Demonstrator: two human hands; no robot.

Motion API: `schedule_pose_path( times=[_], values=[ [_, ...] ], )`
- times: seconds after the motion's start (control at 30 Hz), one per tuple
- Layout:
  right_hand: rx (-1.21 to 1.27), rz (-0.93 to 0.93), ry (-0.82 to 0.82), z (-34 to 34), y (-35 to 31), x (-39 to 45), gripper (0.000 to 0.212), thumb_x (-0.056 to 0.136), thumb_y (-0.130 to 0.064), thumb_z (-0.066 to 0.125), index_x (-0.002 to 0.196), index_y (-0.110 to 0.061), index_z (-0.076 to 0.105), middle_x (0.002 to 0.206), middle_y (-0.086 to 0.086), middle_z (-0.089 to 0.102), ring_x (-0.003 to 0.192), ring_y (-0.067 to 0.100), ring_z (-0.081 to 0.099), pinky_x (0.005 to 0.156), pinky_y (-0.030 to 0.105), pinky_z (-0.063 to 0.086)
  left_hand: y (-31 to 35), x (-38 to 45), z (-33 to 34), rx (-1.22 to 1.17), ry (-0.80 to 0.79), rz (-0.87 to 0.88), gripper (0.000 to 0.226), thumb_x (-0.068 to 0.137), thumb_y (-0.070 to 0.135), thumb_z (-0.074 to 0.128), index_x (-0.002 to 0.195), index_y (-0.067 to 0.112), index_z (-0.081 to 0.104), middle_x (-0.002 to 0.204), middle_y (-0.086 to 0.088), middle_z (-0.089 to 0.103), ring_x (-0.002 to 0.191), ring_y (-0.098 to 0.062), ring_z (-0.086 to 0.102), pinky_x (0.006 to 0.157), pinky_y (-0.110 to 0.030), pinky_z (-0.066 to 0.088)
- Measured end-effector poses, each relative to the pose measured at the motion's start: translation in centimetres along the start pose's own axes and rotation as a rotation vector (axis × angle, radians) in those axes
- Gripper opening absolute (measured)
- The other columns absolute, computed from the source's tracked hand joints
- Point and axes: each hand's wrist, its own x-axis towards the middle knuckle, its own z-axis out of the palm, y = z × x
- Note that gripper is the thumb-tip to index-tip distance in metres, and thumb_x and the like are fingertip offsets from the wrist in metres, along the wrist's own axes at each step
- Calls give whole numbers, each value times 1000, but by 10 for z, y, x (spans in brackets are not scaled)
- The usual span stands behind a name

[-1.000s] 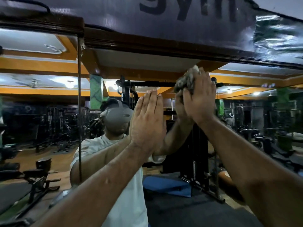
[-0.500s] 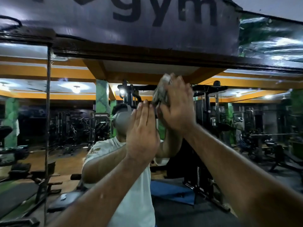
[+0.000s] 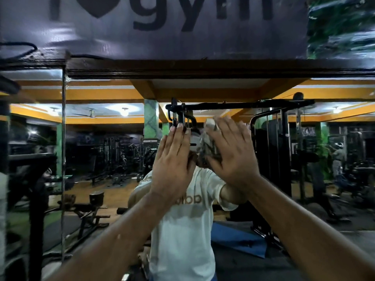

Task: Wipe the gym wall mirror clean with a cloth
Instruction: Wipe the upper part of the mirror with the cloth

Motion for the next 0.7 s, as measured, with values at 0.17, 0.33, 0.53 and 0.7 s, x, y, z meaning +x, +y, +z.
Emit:
schedule_pose_path(
  times=[0.17, 0.33, 0.53, 0.7],
  values=[
    [-38, 205, 67, -12, 51, 12, 74, 97, -54, 46, 160, -16, 36, 168, 14, 30, 157, 33, 23, 130, 45, -1, 7, 6, 2, 19, 19, 15, 60, 105, 33, 35, 157, 5, 28, 166, -13, 21, 155, -25, 13, 127, -41, 9],
    [-21, 224, 101, -1, 33, 10, 72, 98, -44, 59, 160, -18, 34, 170, 14, 29, 159, 34, 21, 129, 55, 10, 27, 16, 6, 20, 12, 53, 58, 101, 23, 38, 155, 1, 32, 164, -17, 26, 153, -29, 21, 126, -45, 18],
    [-55, 70, 8, -22, 82, 5, 71, 96, -51, 49, 158, -19, 38, 169, 13, 30, 158, 32, 24, 130, 46, 0, 46, 28, 8, 16, -13, 73, 60, 100, 22, 36, 155, 1, 30, 165, -17, 23, 154, -29, 17, 126, -46, 16],
    [-14, 314, 115, -18, 74, 38, 71, 98, -50, 43, 160, -16, 36, 169, 12, 30, 159, 32, 20, 130, 52, 8, 59, 49, 9, -2, 5, 110, 67, 94, 26, 19, 155, -1, 30, 165, -17, 22, 154, -29, 17, 126, -45, 16]
  ],
)
